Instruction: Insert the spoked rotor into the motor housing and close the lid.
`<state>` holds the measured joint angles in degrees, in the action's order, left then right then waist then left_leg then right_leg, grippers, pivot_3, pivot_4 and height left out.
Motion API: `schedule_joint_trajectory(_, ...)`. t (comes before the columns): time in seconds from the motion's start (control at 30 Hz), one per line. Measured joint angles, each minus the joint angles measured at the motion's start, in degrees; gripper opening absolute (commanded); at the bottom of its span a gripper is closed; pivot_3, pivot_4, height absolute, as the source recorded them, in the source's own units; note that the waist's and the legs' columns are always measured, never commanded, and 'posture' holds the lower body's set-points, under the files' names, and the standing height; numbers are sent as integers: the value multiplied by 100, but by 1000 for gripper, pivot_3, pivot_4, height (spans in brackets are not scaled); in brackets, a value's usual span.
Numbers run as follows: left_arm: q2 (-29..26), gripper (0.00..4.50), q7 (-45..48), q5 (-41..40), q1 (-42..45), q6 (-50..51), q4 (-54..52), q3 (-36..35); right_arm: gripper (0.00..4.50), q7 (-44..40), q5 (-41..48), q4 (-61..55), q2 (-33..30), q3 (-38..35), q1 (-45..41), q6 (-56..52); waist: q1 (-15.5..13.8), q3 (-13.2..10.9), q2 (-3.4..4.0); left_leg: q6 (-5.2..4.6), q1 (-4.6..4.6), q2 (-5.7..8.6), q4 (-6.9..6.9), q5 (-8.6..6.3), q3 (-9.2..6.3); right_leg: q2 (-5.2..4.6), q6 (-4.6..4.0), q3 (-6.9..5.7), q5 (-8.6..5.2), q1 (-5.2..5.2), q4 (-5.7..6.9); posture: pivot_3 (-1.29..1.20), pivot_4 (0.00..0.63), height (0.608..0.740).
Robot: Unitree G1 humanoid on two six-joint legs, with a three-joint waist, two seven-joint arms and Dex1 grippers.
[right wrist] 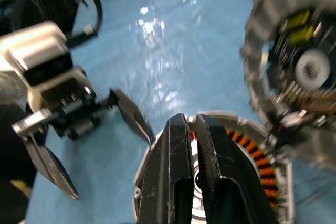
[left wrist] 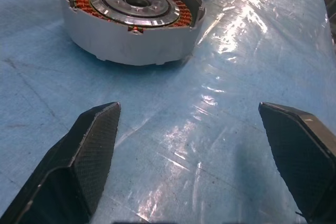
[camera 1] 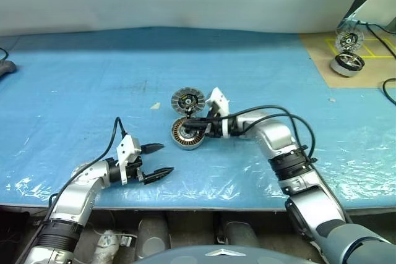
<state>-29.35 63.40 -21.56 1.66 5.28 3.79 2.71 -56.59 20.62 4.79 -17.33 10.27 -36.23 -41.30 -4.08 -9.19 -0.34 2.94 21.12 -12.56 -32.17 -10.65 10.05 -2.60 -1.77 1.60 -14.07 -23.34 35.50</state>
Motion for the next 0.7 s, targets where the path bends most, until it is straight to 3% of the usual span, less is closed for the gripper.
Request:
schedule_joint_trajectory(0.17,-2,4500,-46,-47,19,154,-60,-27,251,63,128,-1259,-1274,-368,445,-301,-55,0,0,0,0,3,6,0,-1,-1,5,-1,2,6,-14,0,150,740)
schedule_joint_trajectory(0.2,-5,4500,-49,-48,18,165,-64,-34,427,61,29,-1357,-1555,-376,562,-266,-56,0,0,1,0,3,7,0,-1,-1,6,0,3,6,-16,0,150,740)
schedule_joint_trajectory(0.27,-5,4500,-52,-63,13,205,-133,-35,838,13,-277,-1393,-2211,-305,759,-17,-56,-2,2,1,0,3,7,0,-1,-1,5,1,2,4,-17,0,150,740)
schedule_joint_trajectory(0.37,-7,4500,-60,-86,-4,268,-244,-39,1861,-271,-476,-1183,-2852,-312,755,281,3,-4,5,0,-4,1,4,0,1,4,1,7,0,3,-14,0,150,740)
schedule_joint_trajectory(0.5,-5,4500,-67,-101,-45,295,-361,-36,3271,-691,-772,-844,-3238,-63,465,661,37,-4,6,-1,-6,-7,-1,-1,1,12,-1,9,-1,4,-11,0,150,740)
schedule_joint_trajectory(0.7,-5,4500,-117,-117,-144,395,-477,-34,3271,-1166,-1480,-177,-3389,654,279,1558,4,-4,6,-3,2,-7,-6,-1,1,12,-2,6,-1,3,-11,0,150,740)
